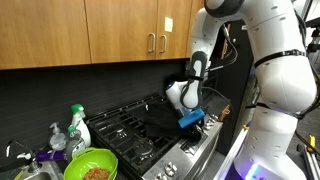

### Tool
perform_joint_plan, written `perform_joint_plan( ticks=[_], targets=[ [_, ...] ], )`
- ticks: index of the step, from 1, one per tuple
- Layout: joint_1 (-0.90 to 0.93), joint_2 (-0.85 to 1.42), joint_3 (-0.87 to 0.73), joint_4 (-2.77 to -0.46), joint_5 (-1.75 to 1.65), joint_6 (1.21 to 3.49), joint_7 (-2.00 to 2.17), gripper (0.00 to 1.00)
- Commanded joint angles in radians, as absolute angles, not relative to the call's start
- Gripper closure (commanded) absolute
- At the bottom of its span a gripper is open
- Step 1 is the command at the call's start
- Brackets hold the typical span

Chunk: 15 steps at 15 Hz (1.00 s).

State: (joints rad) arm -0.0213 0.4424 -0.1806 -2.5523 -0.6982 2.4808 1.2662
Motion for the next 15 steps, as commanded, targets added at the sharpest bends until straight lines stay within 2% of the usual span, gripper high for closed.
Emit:
perform_joint_plan(
  ticks=[1, 4, 9, 15],
  targets=[
    [0.013, 0.399, -0.208, -2.557, -0.693, 2.478, 1.245, 0.22],
    [0.025, 0.387, -0.214, -2.551, -0.699, 2.475, 1.248, 0.02],
    [0.032, 0.321, -0.217, -2.584, -0.72, 2.481, 1.237, 0.0],
    [0.023, 0.073, -0.206, -2.704, -0.829, 2.47, 1.26, 0.0]
  ],
)
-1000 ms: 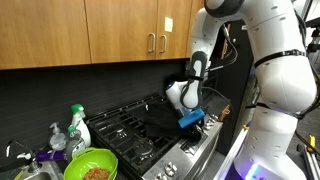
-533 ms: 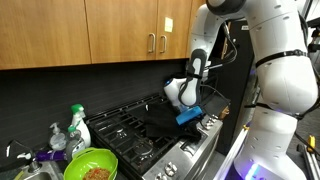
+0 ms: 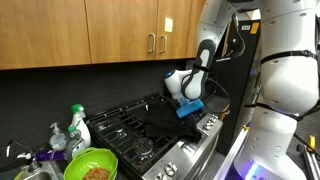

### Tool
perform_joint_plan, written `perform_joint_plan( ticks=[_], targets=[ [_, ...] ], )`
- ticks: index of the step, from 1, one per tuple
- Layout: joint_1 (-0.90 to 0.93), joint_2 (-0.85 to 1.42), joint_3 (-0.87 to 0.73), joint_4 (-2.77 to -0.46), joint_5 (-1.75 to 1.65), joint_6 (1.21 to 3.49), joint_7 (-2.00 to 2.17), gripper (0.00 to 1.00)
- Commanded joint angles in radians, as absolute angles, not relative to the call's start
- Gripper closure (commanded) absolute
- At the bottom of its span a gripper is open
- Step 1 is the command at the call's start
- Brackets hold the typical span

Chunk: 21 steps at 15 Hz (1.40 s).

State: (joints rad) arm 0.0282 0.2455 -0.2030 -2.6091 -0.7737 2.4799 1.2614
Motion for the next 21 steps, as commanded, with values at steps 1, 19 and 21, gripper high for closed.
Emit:
perform_joint_plan(
  ticks=[1, 19, 21],
  targets=[
    [0.011, 0.03, -0.2, -2.724, -0.847, 2.468, 1.257, 0.0],
    [-0.227, -0.106, -0.171, -2.771, -0.763, 2.707, 0.926, 0.0],
    [-0.226, -0.106, -0.168, -2.771, -0.761, 2.707, 0.927, 0.0]
  ],
)
